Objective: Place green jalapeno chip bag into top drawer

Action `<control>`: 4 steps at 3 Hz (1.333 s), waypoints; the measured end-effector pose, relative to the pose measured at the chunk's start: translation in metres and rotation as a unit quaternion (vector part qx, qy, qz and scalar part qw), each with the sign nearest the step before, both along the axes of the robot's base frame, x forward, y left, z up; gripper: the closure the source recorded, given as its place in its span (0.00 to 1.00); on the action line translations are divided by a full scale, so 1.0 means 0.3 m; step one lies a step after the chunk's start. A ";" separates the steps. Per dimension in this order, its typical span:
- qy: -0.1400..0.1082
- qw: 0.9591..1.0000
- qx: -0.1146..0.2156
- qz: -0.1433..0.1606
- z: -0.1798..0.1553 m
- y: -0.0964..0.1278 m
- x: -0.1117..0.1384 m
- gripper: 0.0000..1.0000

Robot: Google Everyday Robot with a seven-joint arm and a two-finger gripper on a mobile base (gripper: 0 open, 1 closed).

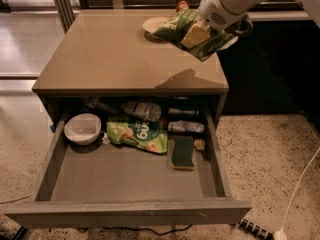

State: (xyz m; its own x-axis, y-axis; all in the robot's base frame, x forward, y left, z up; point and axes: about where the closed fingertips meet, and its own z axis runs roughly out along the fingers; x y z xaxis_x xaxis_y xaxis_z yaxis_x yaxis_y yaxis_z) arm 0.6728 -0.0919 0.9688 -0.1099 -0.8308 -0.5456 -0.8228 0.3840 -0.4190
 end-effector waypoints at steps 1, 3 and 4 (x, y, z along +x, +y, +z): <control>0.011 1.000 -0.005 0.001 -0.086 0.009 -0.051 1.00; 0.034 0.999 -0.013 0.013 -0.185 0.024 -0.091 1.00; 0.018 1.000 -0.007 0.018 -0.173 0.039 -0.180 1.00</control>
Offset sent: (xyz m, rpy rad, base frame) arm -0.0417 0.0054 -0.0989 -0.0432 0.1418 0.0538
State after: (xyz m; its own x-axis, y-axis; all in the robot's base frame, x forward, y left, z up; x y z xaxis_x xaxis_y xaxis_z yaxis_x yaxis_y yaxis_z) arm 0.6188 -0.0802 0.9169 -0.0990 -0.8421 -0.5301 -0.8506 0.3481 -0.3941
